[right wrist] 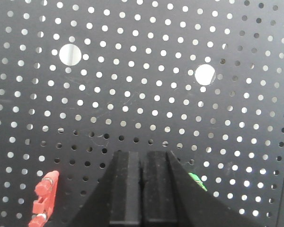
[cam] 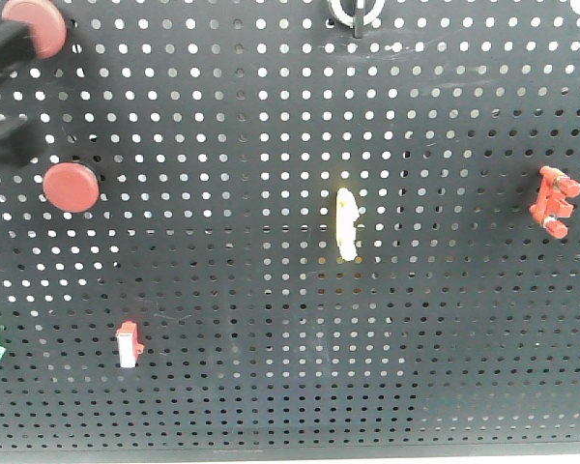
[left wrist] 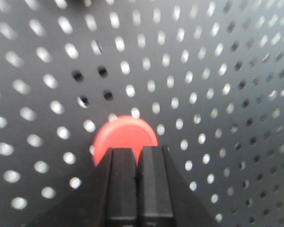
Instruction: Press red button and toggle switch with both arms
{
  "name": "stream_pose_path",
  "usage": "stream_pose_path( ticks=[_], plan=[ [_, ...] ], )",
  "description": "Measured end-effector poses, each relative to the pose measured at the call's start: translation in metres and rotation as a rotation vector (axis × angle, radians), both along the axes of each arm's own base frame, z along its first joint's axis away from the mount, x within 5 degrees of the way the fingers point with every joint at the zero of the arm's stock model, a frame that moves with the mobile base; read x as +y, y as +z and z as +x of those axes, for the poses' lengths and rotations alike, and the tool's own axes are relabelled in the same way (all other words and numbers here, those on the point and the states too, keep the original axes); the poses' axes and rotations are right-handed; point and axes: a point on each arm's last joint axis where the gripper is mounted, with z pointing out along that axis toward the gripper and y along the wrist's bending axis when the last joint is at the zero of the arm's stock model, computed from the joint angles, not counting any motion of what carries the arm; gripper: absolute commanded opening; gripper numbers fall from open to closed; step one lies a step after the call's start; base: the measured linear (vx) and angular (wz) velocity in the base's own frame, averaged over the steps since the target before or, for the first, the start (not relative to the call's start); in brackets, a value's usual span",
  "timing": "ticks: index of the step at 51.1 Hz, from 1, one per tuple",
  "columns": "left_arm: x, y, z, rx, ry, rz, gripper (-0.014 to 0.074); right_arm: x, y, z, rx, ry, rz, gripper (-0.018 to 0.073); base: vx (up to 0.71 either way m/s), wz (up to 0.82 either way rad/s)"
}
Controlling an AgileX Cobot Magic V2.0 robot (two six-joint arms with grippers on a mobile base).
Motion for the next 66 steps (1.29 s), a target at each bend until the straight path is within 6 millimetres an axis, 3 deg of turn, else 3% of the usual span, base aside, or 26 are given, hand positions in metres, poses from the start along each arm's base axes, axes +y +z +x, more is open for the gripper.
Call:
stream_pose_path(
  ticks=[15, 25, 32, 44, 55, 66],
  plan=[
    [-0.005, -0.005, 0.011, 0.026, 0.000, 0.009, 0.0001, 0.000, 0.000, 0.000, -0.001, 0.000, 0.000, -0.0004, 0.00, 0.00],
    [-0.004, -0.002, 0.007, 0.014, -0.003, 0.004, 0.0001, 0.000, 0.000, 0.000, 0.000, 0.000, 0.000, -0.0004, 0.00, 0.00],
    [0.003, 0.007, -0.008, -0.007, 0.000, -0.006, 0.0001, 0.000, 0.000, 0.000, 0.000, 0.000, 0.000, -0.0004, 0.00, 0.00],
    [0.025, 0.020, -0.054, -0.015, 0.017, -0.016, 0.0001, 0.000, 0.001, 0.000, -0.007, 0.002, -0.001, -0.0004, 0.00, 0.00],
    [0.038, -0.001, -0.082, -0.003, 0.019, -0.011, 0.0001, 0.002, 0.006, 0.000, -0.073, 0.029, 0.007, -0.0004, 0.00, 0.00],
    [0.045, -0.026, -0.098, 0.025, 0.020, 0.001, 0.0001, 0.009, 0.001, 0.019, -0.052, 0.106, 0.052, -0.0004, 0.00, 0.00]
  ],
)
